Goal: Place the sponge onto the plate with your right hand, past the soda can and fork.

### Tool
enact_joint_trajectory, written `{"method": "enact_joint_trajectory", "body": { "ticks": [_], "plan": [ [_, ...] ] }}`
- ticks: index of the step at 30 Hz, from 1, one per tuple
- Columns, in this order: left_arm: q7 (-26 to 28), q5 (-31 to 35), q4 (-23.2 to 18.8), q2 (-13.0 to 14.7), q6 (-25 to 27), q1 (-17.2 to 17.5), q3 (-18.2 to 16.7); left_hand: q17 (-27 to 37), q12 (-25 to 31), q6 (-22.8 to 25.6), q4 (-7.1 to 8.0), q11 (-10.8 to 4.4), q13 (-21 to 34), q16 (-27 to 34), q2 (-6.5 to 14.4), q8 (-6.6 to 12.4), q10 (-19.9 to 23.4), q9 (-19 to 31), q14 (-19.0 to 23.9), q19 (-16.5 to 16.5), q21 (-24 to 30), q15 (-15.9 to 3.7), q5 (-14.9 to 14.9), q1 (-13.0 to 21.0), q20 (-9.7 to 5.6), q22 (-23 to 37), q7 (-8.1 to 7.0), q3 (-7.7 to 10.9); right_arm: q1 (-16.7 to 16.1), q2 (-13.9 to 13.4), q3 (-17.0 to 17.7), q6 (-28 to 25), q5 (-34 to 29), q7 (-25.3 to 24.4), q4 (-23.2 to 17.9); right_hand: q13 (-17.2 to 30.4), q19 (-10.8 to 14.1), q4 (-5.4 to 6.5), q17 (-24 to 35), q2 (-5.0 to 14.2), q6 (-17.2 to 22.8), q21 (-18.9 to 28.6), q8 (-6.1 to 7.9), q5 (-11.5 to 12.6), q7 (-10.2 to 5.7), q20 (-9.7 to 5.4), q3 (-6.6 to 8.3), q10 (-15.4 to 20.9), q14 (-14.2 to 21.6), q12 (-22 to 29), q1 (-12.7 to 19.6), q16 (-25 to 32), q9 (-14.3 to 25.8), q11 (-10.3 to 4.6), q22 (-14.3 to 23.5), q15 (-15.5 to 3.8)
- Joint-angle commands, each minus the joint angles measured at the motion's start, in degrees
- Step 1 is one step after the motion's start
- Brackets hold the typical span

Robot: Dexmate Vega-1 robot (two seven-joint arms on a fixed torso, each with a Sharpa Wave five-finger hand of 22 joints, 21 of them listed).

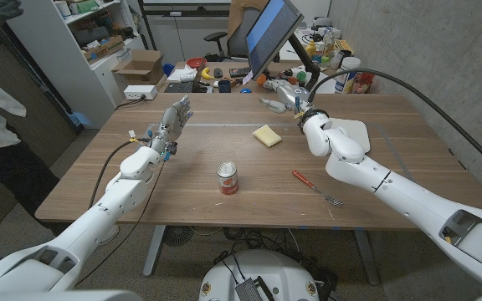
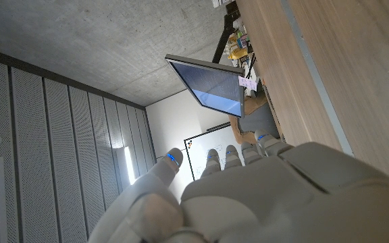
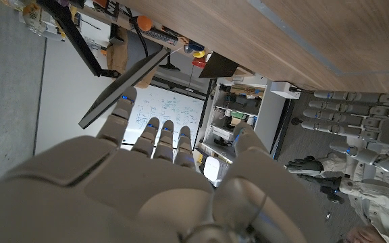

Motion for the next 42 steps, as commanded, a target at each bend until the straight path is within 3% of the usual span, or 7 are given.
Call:
{"method": "enact_joint_trajectory", "body": {
  "ticks": [1, 19, 42],
  "plan": [
    [0.8, 1.0, 0.0, 0.1, 0.1, -0.4, 0.3, 0.2, 0.0, 0.0, -0.15, 0.16, 0.3, 0.2, 4.8, 0.09, -0.2, 0.1, 0.0, -0.2, -0.2, 0.39, 0.0, -0.8, 0.04, 0.1, -0.36, -0.1, 2.0, 0.9, -1.9, 1.7, -0.6, 1.8, 3.3, 0.1, 0.8, -0.33, 0.1, -0.45, -0.4, -0.2, 0.02, 0.2, -0.04, 0.03, 0.2, -0.2, 0.6, 0.3, 0.5, 0.3, 0.2, -0.03, 0.3, -0.17],
    [0.8, 1.5, 0.7, -0.1, -0.2, -1.1, 0.6, 0.2, -0.1, 0.2, -0.17, 0.09, 0.3, 0.2, 4.8, 0.06, -0.3, 0.1, 0.1, -0.4, -0.3, 0.34, 0.0, -0.8, 0.25, 0.1, -0.39, -0.12, 6.4, 4.0, -6.4, 3.9, -0.7, 4.7, 12.1, 0.1, 1.7, -0.99, 0.0, -0.66, -0.8, -0.4, 0.04, 0.2, 0.24, 0.2, 0.06, -0.4, 0.6, 0.3, 0.9, 0.2, 0.2, -0.12, 0.2, -0.23],
    [-0.2, 1.8, 2.2, -0.6, -0.4, -2.4, 1.2, 0.2, -0.1, 0.2, -0.12, 0.06, 0.3, 0.1, 4.8, -0.03, -0.5, 0.2, 0.0, -0.5, -0.3, 0.29, 0.0, -0.8, 0.37, 0.1, -0.46, -0.18, 7.9, 4.7, -9.5, 5.4, 0.3, 7.6, 16.8, 0.2, 3.9, -1.94, 0.0, -0.35, -2.2, -0.6, -0.17, 0.4, 1.06, 0.0, 0.1, -1.3, 0.9, 0.1, 2.0, 0.2, 0.2, 0.03, 0.2, -0.55]
  ]
}}
